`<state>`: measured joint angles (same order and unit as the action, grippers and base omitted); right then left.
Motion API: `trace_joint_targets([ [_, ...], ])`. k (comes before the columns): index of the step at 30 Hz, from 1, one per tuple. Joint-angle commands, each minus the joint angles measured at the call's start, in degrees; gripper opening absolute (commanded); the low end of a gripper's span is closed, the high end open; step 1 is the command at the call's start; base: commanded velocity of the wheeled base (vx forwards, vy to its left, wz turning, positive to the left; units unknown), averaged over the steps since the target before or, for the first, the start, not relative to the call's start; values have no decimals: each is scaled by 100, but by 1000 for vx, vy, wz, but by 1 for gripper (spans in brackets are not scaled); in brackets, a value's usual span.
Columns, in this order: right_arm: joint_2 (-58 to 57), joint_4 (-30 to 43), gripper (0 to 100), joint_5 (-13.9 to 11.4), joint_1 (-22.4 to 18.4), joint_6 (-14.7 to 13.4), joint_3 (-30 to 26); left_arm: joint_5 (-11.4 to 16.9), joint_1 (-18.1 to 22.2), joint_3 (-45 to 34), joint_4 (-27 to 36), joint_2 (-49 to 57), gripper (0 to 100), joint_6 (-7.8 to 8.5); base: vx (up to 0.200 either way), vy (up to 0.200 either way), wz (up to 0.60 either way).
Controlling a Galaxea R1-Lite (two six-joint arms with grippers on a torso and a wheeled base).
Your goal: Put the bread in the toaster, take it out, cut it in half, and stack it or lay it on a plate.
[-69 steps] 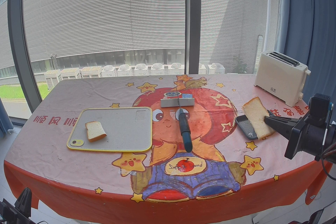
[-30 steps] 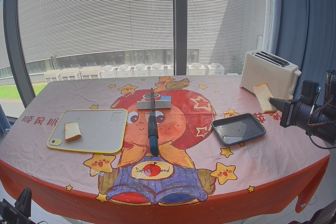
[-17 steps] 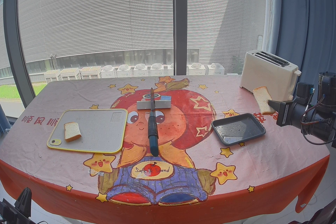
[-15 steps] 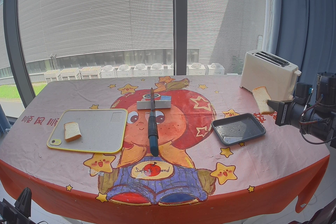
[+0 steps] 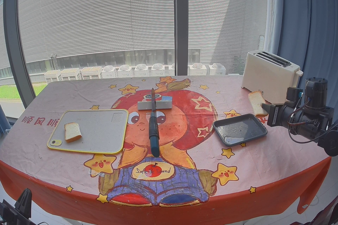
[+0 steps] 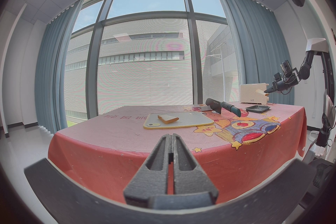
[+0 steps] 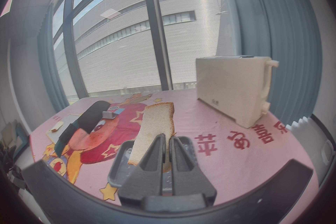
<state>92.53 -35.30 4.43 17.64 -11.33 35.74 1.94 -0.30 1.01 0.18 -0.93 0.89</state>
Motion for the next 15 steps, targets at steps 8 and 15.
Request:
trace_joint_targets([
  [8, 240, 15, 0, -592, -15, -45, -15, 0, 4, -92, -1, 93, 0, -1, 0, 0, 0],
  [15, 310, 15, 0, -583, 11, -28, -32, 0, -5, -92, -1, 93, 0, -1, 0, 0, 0],
])
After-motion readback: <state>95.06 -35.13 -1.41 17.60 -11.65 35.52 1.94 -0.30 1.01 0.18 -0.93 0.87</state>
